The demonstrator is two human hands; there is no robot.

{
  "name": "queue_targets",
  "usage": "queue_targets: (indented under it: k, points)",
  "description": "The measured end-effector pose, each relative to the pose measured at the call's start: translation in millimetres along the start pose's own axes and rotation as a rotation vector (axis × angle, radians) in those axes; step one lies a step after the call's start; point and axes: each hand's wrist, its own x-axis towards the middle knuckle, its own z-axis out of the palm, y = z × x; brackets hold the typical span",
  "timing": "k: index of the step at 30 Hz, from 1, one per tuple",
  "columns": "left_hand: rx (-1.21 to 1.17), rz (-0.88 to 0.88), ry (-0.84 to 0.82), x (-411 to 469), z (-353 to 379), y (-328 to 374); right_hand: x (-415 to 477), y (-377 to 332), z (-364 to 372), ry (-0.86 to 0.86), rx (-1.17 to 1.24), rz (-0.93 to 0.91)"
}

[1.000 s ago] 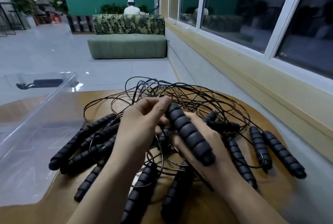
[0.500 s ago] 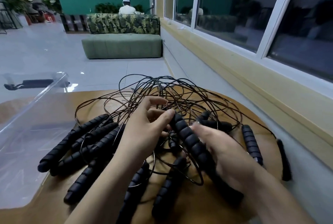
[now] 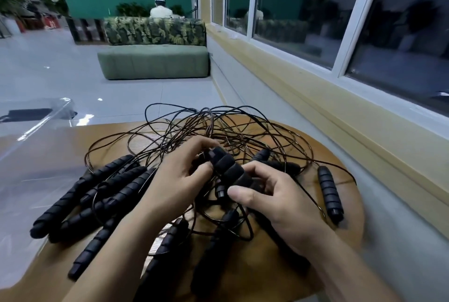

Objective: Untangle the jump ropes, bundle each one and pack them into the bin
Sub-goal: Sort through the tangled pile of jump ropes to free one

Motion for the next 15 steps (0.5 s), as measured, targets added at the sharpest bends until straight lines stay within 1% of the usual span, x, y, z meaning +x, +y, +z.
queue_targets:
  k: [2,5,9,12,15]
  points:
    - [0.132,0.011,0.066,3.7,-2.1,-11.7,-0.9,-1.5,-1.9,0.003,-0.006,-0.046]
    - [0.321,0.012,0.135,10.0,-8.2,-24.9,-1.0,-2.6,-6.2,0.043,0.053,-0.101]
    - [0.394,0.004,0.182,15.0,-20.2,-31.2,1.4,-2.0,-14.5,0.079,0.265,-0.091]
    - [0.485,0.01,0.21,18.5,-28.2,-38.2,3.8,-0.6,-15.5,0.117,0.331,-0.096]
    - [0.476,-0.009,0.253,17.8,-33.1,-39.8,6.8,1.3,-11.8,0.135,0.357,-0.103]
